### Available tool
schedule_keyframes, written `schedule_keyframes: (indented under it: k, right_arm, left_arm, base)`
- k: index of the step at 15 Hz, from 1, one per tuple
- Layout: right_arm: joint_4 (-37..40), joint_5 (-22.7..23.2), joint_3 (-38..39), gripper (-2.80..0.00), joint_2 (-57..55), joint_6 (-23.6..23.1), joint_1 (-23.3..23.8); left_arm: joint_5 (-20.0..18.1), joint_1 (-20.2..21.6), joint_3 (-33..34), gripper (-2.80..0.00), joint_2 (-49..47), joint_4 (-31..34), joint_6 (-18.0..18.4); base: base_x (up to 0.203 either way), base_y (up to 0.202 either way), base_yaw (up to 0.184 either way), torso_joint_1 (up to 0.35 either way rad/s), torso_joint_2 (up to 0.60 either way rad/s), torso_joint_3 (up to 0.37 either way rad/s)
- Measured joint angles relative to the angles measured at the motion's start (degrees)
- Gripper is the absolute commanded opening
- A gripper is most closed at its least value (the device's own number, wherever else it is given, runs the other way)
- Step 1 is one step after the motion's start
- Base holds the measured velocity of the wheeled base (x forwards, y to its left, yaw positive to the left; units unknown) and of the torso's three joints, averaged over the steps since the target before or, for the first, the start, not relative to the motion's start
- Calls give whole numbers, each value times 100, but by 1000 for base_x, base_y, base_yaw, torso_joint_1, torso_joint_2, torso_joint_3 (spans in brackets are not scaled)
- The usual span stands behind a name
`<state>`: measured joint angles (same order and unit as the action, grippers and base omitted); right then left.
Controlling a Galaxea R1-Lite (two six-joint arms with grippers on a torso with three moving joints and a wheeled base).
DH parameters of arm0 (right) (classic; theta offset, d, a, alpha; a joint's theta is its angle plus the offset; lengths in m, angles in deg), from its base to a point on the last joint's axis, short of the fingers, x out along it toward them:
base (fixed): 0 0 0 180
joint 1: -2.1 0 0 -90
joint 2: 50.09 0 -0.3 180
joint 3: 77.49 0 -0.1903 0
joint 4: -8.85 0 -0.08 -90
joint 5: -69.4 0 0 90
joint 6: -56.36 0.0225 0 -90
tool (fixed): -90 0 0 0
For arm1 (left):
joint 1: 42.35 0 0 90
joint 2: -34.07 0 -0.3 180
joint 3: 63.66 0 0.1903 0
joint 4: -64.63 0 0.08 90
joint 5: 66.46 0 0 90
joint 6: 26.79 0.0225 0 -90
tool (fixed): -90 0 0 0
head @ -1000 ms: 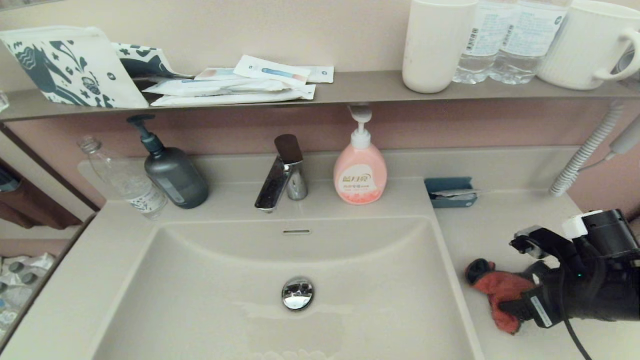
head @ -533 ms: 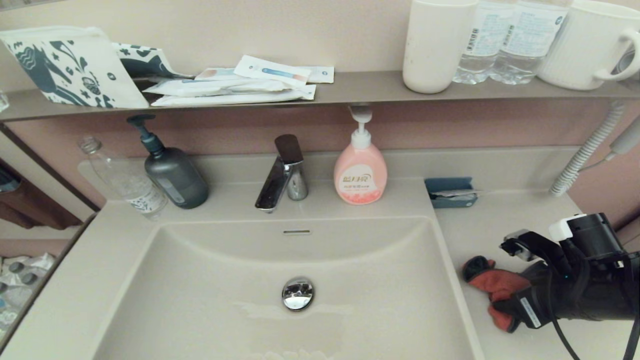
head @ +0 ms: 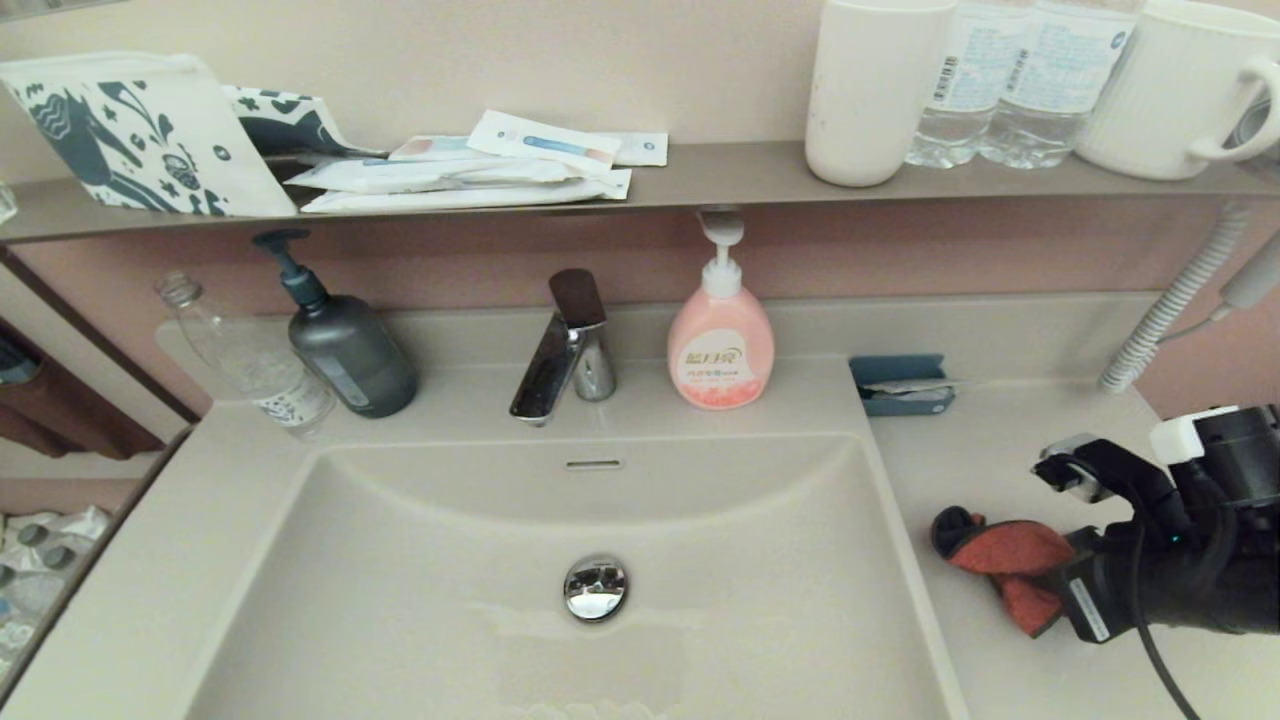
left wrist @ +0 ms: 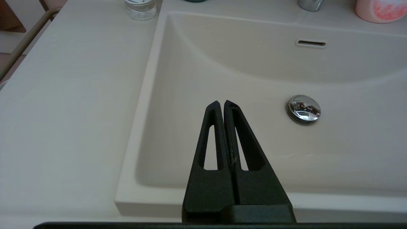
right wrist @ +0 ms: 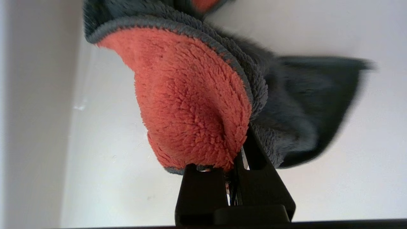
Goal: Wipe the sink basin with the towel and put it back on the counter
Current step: Pick up the cloth, then wipe the sink
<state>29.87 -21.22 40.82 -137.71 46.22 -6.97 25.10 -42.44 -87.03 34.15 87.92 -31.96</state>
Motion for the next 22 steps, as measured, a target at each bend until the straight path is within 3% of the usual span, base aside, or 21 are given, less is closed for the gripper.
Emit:
schedule_keyframes:
  k: [5, 9, 12, 15, 22]
  right_arm:
    - [1412, 180, -1157, -280, 766, 147, -240]
    - [2438, 340, -2532, -280, 909, 1245, -1234]
    - [2682, 356, -3168, -280, 712, 1939, -2135]
    - [2713, 325, -3394, -280, 386, 2014, -2694]
    - [3347, -411, -3655, -280, -546, 1985, -3914]
  left_arm:
    - [-4, 2, 0, -280, 0, 0, 1]
    - [0, 2, 0, -280, 0, 0, 0]
    - [-5, 2, 0, -280, 0, 0, 0]
    - [0, -1, 0, -280, 0, 0, 1]
    - [0, 2, 0, -280, 0, 0, 1]
  base:
    - [0, 0, 0, 0, 0, 0]
    - [0, 0, 0, 0, 0, 0]
    - [0, 0, 0, 0, 0, 0]
    - [0, 0, 0, 0, 0, 0]
    - [0, 0, 0, 0, 0, 0]
